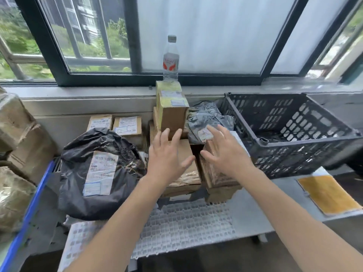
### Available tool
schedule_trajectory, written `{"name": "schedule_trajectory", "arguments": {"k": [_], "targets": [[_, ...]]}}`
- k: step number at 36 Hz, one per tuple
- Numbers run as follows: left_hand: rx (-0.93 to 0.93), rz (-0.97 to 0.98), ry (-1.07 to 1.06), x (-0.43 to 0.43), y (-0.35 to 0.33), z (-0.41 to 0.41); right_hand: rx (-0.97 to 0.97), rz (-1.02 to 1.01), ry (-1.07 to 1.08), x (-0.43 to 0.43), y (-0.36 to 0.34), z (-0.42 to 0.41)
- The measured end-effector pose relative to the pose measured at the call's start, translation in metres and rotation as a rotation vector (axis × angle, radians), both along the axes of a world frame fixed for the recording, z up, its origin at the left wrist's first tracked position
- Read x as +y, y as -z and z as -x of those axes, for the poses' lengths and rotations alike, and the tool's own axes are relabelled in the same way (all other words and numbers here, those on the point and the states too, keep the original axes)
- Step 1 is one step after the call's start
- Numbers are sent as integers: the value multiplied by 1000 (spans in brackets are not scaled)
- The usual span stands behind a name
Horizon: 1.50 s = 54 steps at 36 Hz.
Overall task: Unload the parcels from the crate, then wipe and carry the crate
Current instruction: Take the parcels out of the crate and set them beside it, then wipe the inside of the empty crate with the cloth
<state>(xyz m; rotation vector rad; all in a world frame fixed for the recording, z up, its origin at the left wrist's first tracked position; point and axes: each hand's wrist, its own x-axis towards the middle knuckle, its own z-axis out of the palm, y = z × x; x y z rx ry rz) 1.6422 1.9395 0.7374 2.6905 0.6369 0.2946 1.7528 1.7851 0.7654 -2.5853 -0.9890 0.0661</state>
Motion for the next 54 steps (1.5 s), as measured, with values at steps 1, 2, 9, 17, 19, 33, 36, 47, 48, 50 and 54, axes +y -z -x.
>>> {"name": "schedule_trajectory", "arguments": {"k": [1, 2, 9, 17, 19, 33, 36, 47, 48, 50, 54], "targets": [[-2, -4, -1, -9, -2, -6, -6, -2, 6, -11, -2, -4], [-4, -5, -2, -19, -5, -12, -14, -4, 12, -23, -4, -8], [-54, 17, 5, -100, -23, -59, -5, -40, 23, -110, -7, -56], [-62, 32, -14, -195, -32, -113, 30, -98, 20, -213, -3, -117], [-54, 13, -22, -215, -33, -125, 45, -108, 30, -233, -1, -130], [-139, 25, 106, -283, -28, -223, 68, -124, 66, -296, 16, -224], [-162, 47, 127, -288, -20, -252, 57, -97, 81, -302, 17, -248], [-211, 109, 263, -325, 16, -331, 15, -93, 132, -332, 25, -315], [-230, 114, 263, -330, 17, -334, 13, -109, 129, -336, 27, -317], [-271, 114, 278, -341, 19, -338, -10, -137, 114, -345, 31, -322], [-316, 83, 268, -360, 26, -346, -45, -142, 73, -367, 36, -335]]}}
